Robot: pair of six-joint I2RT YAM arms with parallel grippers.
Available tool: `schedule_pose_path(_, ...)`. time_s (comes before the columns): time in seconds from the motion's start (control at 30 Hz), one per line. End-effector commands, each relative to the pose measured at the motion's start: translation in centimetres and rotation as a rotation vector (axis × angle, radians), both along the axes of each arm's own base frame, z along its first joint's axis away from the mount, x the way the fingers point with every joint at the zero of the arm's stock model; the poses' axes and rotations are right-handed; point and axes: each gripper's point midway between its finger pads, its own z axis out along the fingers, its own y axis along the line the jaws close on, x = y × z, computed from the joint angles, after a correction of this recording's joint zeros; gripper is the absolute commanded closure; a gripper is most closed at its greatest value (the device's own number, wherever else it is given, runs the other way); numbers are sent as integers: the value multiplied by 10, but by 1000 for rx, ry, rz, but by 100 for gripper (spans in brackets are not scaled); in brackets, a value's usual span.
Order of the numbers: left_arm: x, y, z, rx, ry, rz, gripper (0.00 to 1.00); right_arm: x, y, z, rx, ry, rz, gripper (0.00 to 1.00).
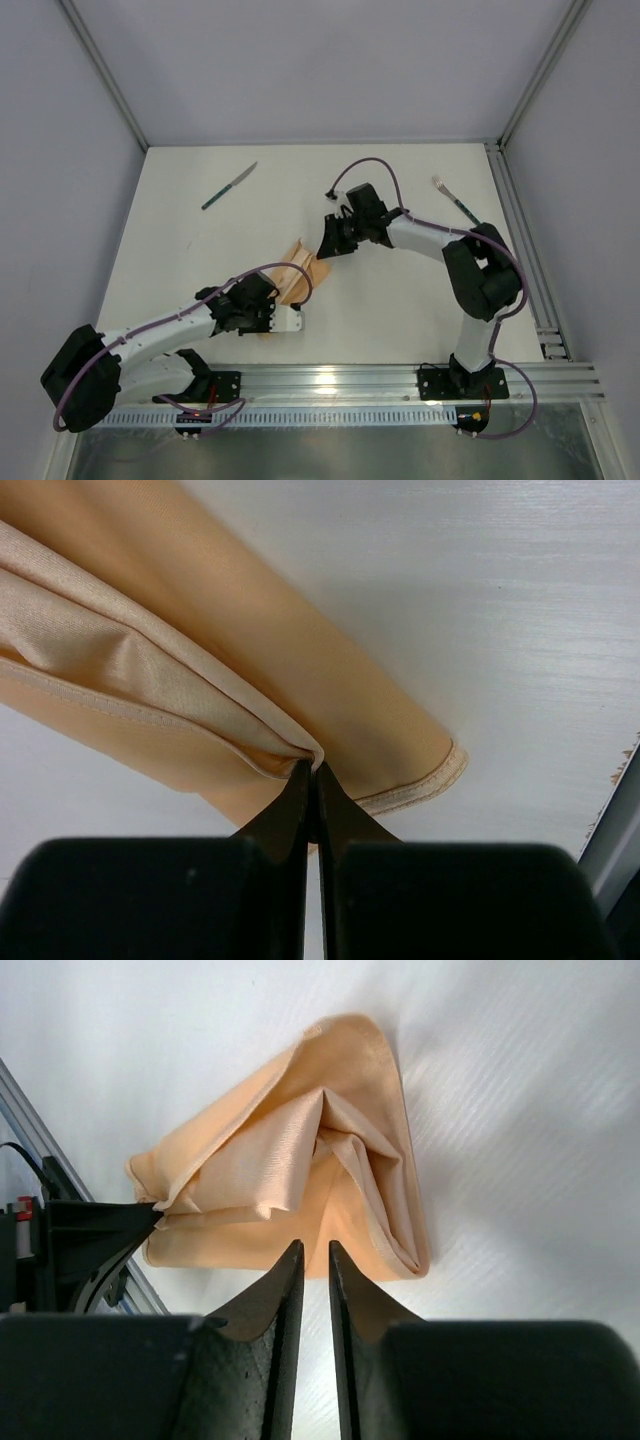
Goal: Fold the napkin into a case and place the utensils inside
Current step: Fold the 2/3-rectangle-folded napkin at the center of the board.
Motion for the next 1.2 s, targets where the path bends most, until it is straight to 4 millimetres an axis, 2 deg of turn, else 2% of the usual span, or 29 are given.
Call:
schedule_pose_path(0.0, -4, 14, -7, 50, -7, 32, 100, 13, -15, 43, 12, -110, -17, 80)
schedule_pose_path(0.1, 4, 18, -4, 67, -51, 41, 100, 27, -10, 61, 16, -169, 2, 64)
schedule_pose_path(0.13, 4, 18, -4, 71, -50, 42, 100, 35, -3, 67, 26, -179, 17, 55)
schedule_pose_path(0.2, 6, 18, -1, 72, -54, 44, 100, 46, 4, 67, 17, -191, 36, 50)
schedule_pose_path(0.23, 6, 18, -1, 78, -53, 43, 100, 56, 10, 76, 27, -208, 37, 47)
schedule_pose_path(0.27, 7, 19, -2, 82, -55, 45, 100, 62, 15, 62, 16, -179, 39, 45)
schedule_pose_path(0.33, 8, 19, -1, 88, -57, 47, 100, 68, 27, 62, 25, -153, 47, 43)
schedule_pose_path(0.37, 7, 19, -1, 93, -54, 46, 100, 70, 30, 44, -1, -117, 50, 42)
schedule_pose_path(0.43, 7, 19, -2, 96, -49, 48, 100, 71, 40, 38, -6, -110, 60, 43)
schedule_pose_path(0.5, 6, 19, -2, 97, -45, 47, 100, 71, 45, 23, -16, -83, 60, 43)
schedule_pose_path(0.67, 4, 17, -4, 91, -30, 50, 100, 79, 45, 8, -77, -111, 29, 42)
schedule_pose_path(0.8, 3, 17, -3, 85, -30, 53, 100, 72, 46, -1, -89, -93, 54, 42)
schedule_pose_path(0.9, 2, 18, -4, 87, -30, 57, 100, 63, 49, -4, -81, -72, 73, 50)
schedule_pose_path(0.93, 3, 18, -3, 86, -33, 59, 100, 61, 48, -5, -87, -73, 72, 61)
schedule_pose_path(1.07, 2, 18, -3, 83, -28, 72, 100, 57, 47, 0, -71, -81, 60, 86)
schedule_pose_path(1.13, 0, 17, -3, 72, -21, 83, 100, 57, 43, 0, -76, -96, 46, 91)
schedule_pose_path(1.17, 1, 16, -2, 64, -23, 88, 100, 57, 43, 6, -72, -112, 44, 94)
